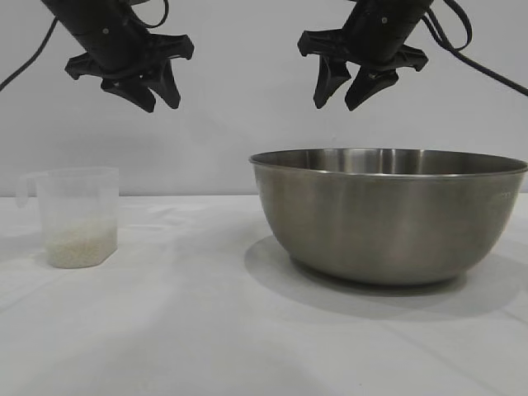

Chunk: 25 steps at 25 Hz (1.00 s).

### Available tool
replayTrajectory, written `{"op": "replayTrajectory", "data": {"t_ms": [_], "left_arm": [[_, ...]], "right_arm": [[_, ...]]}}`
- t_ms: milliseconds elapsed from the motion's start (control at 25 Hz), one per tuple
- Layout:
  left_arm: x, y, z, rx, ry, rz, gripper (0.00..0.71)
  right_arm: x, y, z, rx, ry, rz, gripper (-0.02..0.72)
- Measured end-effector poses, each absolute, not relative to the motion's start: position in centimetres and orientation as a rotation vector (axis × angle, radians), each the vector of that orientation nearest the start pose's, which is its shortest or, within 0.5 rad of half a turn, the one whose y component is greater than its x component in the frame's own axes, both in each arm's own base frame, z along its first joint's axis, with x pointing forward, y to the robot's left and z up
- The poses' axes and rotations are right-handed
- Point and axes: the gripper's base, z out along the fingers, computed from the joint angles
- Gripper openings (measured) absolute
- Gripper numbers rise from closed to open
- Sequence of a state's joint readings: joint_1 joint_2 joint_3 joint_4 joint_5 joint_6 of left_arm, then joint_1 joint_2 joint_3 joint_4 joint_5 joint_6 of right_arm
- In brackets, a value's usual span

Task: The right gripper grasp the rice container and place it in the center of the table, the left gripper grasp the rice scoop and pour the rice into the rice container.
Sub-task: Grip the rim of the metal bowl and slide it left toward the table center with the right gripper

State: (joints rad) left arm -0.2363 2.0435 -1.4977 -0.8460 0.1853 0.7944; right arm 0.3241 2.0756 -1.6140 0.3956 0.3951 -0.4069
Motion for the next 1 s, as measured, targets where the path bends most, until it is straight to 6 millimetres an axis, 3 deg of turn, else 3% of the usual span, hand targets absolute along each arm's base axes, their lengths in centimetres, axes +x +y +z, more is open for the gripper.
{"op": "replayTrajectory", "data": {"t_ms": [320, 440, 680, 840, 1000], "left_arm": [[45.7, -12.3, 21.6, 0.288, 2.142, -0.309, 0.264], [45.6, -12.3, 21.6, 0.293, 2.149, -0.316, 0.264], [45.6, -12.4, 21.5, 0.298, 2.154, -0.322, 0.264], [45.6, -12.4, 21.5, 0.298, 2.154, -0.322, 0.264], [45.6, -12.4, 21.5, 0.298, 2.154, -0.322, 0.264]], "right_arm": [[44.7, 16.5, 21.9, -0.507, 2.294, 0.325, 0.365], [43.9, 15.9, 22.9, -0.532, 2.346, 0.346, 0.365], [42.0, 10.7, 27.3, -0.473, 2.463, 0.378, 0.365], [40.5, 7.9, 27.1, -0.481, 2.657, 0.422, 0.365], [39.1, 6.7, 26.6, -0.534, 2.826, 0.451, 0.365]]}}
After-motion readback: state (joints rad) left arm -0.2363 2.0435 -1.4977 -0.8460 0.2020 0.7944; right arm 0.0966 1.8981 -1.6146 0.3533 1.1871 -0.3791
